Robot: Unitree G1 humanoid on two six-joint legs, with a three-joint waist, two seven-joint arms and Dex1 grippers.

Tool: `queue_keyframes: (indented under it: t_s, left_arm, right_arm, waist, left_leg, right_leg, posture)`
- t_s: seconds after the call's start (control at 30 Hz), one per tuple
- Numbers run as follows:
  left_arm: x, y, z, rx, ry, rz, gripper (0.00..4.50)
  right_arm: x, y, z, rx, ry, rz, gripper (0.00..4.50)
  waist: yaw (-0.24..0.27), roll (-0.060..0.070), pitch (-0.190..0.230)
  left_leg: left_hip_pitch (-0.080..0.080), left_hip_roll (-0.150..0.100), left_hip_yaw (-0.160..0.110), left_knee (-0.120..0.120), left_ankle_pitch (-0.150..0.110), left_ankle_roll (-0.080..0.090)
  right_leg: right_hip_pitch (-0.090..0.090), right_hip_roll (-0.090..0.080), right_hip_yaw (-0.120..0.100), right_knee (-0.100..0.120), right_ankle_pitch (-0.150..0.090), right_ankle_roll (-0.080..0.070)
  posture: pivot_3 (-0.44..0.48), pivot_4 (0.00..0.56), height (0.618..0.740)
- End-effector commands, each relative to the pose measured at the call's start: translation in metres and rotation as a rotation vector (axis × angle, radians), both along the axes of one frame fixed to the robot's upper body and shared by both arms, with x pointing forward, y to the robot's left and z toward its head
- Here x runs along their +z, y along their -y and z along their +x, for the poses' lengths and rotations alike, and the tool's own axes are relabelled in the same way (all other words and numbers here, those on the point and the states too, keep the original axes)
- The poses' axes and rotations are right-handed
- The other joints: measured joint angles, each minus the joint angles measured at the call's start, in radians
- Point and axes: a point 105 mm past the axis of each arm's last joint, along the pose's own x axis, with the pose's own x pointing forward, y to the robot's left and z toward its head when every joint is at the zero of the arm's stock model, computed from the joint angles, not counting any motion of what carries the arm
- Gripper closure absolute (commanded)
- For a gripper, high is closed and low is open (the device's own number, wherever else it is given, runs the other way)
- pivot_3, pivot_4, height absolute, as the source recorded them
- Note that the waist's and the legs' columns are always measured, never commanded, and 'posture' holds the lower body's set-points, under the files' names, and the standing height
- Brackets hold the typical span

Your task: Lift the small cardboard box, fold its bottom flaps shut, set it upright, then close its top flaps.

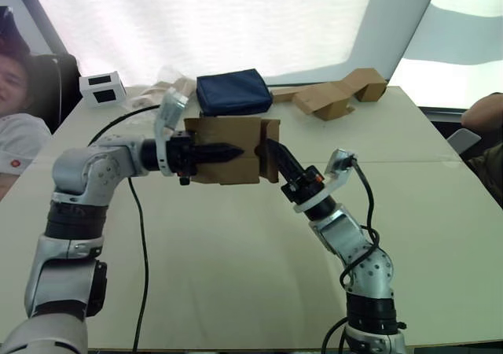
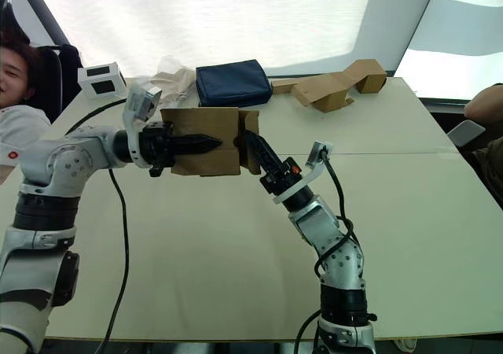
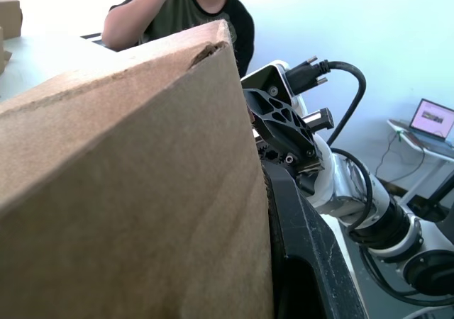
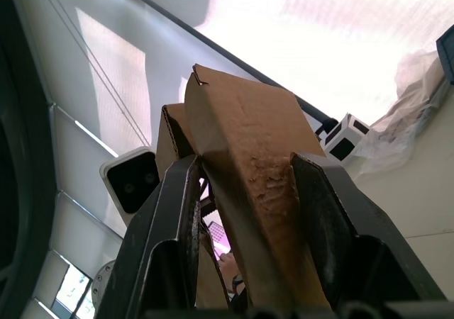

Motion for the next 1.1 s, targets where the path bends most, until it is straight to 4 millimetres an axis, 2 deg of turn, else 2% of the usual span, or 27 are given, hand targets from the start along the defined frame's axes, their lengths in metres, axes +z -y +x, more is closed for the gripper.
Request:
queue_keyframes:
  t_s: [0.03,0.23,0.7,1.1]
  left_arm:
    - [0.011,-0.002,-0.004,-0.001,0.066,-0.014,4.5]
    - [0.009,-0.001,-0.003,0.008,0.069,-0.015,4.5]
    - [0.006,0.002,-0.002,0.014,0.066,-0.021,4.5]
    - [0.006,0.004,0.004,0.036,0.072,-0.027,4.5]
  right_arm:
    - [0.019,-0.005,-0.009,0.023,0.075,0.029,2.45]
    - [0.02,-0.014,-0.015,0.06,0.083,0.035,2.45]
    - [0.02,-0.01,0.003,-0.055,0.023,0.079,2.45]
    - [0.026,-0.02,0.001,-0.02,0.034,0.099,2.45]
  waist:
    - [0.0,0.0,0.0]
    - [0.0,0.0,0.0]
    - [0.0,0.0,0.0]
    - [0.0,0.0,0.0]
  left_leg:
    - [0.0,0.0,0.0,0.0,0.0,0.0]
    - [0.0,0.0,0.0,0.0,0.0,0.0]
    - [0.0,0.0,0.0,0.0,0.0,0.0]
    - [0.0,0.0,0.0,0.0,0.0,0.0]
  right_leg:
    - [0.0,0.0,0.0,0.0,0.0,0.0]
    - [0.0,0.0,0.0,0.0,0.0,0.0]
    - [0.0,0.0,0.0,0.0,0.0,0.0]
    - [0.0,0.0,0.0,0.0,0.0,0.0]
  posture:
    - [0.0,0.15,0.74]
    - [0.0,0.15,0.74]
    - [0.0,0.15,0.74]
    - [0.0,0.15,0.74]
